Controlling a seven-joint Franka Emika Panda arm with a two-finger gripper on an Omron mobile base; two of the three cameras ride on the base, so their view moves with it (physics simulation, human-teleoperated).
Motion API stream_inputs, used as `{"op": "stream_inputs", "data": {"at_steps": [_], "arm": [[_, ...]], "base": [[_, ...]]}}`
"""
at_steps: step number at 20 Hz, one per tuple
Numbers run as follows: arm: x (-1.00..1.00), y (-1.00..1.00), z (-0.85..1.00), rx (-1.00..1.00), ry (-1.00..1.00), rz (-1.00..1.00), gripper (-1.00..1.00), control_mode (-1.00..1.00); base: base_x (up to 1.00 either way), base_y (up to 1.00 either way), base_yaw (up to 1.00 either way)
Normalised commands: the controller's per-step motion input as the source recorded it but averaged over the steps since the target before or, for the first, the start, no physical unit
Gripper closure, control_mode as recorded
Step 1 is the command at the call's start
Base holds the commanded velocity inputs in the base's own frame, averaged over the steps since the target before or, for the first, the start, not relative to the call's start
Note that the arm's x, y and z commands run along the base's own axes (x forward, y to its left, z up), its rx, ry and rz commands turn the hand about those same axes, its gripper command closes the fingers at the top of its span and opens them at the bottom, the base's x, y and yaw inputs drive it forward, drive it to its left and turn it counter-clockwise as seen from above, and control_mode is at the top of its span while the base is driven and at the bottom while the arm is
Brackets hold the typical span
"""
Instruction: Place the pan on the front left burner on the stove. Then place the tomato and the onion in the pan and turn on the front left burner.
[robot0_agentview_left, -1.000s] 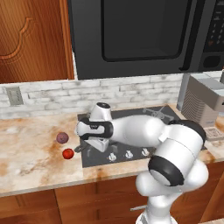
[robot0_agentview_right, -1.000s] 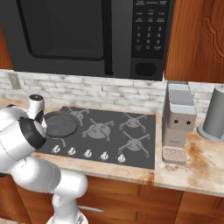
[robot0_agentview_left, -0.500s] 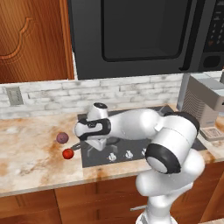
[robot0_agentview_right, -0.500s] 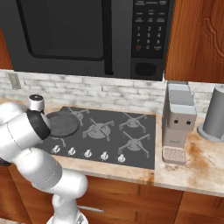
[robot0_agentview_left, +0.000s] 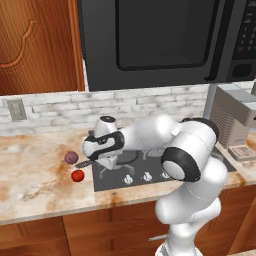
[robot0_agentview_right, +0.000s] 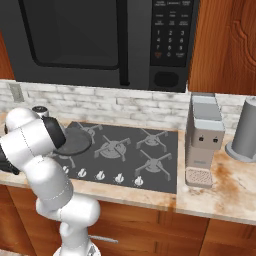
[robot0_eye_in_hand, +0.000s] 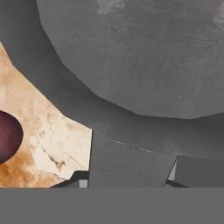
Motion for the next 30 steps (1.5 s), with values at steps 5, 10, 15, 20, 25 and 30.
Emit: {"op": "stream_inputs", "data": {"at_steps": [5, 10, 15, 20, 25, 30], "arm": [[0.01, 0.02, -0.52, -0.08, 0.06, 0.05, 1.0, -1.0], [0.0, 0.0, -0.54, -0.04, 0.05, 0.07, 1.0, -1.0], [-0.02, 0.0, -0.51, 0.0, 0.02, 0.06, 1.0, -1.0], [-0.3, -0.01, -0.41, 0.0, 0.0, 0.01, 1.0, -1.0], [-0.54, -0.13, -0.38, 0.0, 0.0, 0.0, 1.0, -1.0], [-0.87, -0.36, -0.08, 0.02, -0.09, 0.0, -1.0, -1.0]], "base": [[0.0, 0.0, 0.0], [0.0, 0.0, 0.0], [0.0, 0.0, 0.0], [0.0, 0.0, 0.0], [0.0, 0.0, 0.0], [0.0, 0.0, 0.0]]}}
